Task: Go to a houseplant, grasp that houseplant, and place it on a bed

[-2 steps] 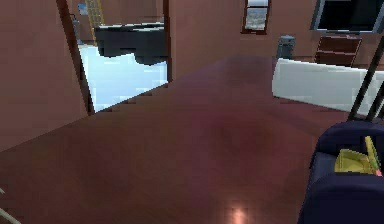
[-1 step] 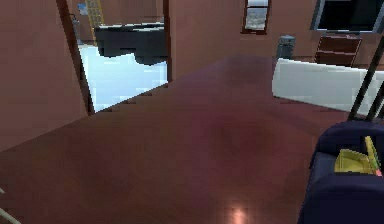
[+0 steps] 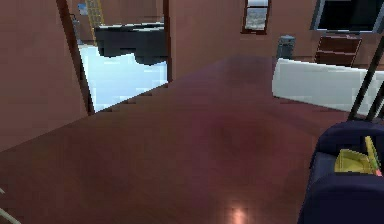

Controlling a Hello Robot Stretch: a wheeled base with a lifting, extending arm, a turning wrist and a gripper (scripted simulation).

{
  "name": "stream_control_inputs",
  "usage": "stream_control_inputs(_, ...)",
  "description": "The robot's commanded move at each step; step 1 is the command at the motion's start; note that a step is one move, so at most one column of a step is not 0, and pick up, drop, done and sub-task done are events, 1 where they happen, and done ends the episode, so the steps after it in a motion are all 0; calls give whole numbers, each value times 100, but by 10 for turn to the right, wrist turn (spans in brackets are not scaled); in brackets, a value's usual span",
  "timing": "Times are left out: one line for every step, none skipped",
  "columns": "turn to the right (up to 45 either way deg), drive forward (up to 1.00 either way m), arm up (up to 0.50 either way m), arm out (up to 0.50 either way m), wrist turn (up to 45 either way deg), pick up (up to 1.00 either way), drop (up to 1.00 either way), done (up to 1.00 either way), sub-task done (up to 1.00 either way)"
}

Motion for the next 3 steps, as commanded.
stream_control_inputs(0,0,0,0,450,0,0,0,0)
stream_control_inputs(0,0,0,0,450,0,0,0,0)
stream_control_inputs(0,0,0,0,450,0,0,0,0)
